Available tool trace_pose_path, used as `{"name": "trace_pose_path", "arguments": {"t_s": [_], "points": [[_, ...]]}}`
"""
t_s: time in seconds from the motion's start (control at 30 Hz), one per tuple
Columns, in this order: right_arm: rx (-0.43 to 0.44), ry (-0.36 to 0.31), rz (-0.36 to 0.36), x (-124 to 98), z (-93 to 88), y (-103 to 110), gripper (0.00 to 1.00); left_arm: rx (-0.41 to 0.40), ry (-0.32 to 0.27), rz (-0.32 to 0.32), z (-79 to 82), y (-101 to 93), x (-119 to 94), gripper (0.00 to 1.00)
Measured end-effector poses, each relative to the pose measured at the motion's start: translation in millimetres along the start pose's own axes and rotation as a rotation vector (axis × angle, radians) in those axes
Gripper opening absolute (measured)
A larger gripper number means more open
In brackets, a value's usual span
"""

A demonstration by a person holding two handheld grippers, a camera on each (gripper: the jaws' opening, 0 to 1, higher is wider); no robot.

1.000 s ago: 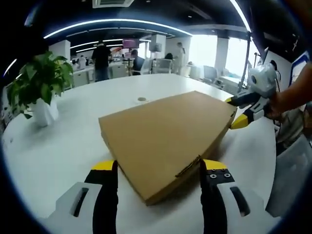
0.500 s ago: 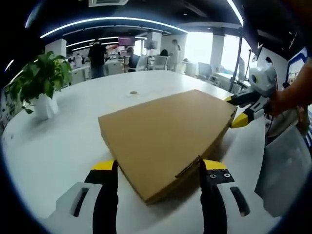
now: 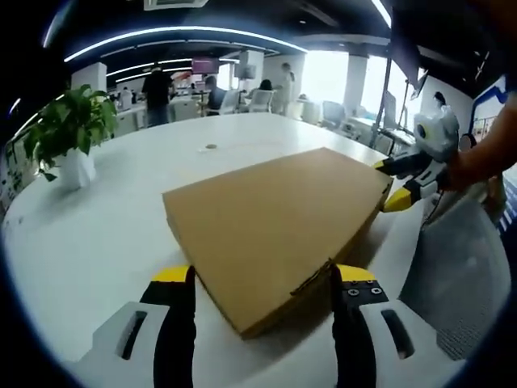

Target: Operate the shoe box by opening the lid, removing the specified soft item, and placing it in the target area until the item is outside and the box remains undamaged.

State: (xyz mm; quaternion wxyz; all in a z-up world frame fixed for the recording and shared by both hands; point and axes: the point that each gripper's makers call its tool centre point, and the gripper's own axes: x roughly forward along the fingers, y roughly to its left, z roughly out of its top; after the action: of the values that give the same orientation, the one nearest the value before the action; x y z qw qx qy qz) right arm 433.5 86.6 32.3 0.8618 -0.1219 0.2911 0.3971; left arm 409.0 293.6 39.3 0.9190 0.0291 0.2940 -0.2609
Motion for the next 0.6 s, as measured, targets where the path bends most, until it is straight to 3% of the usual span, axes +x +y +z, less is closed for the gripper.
{"name": "trace_pose_path", "arguments": {"t_s": [0.6], "points": [[0.000,-0.002,-0.006,2.5,-1.5,-0.7,0.53,-0.010,0.008,0.023,0.4,-0.9,2.0,0.72]]}}
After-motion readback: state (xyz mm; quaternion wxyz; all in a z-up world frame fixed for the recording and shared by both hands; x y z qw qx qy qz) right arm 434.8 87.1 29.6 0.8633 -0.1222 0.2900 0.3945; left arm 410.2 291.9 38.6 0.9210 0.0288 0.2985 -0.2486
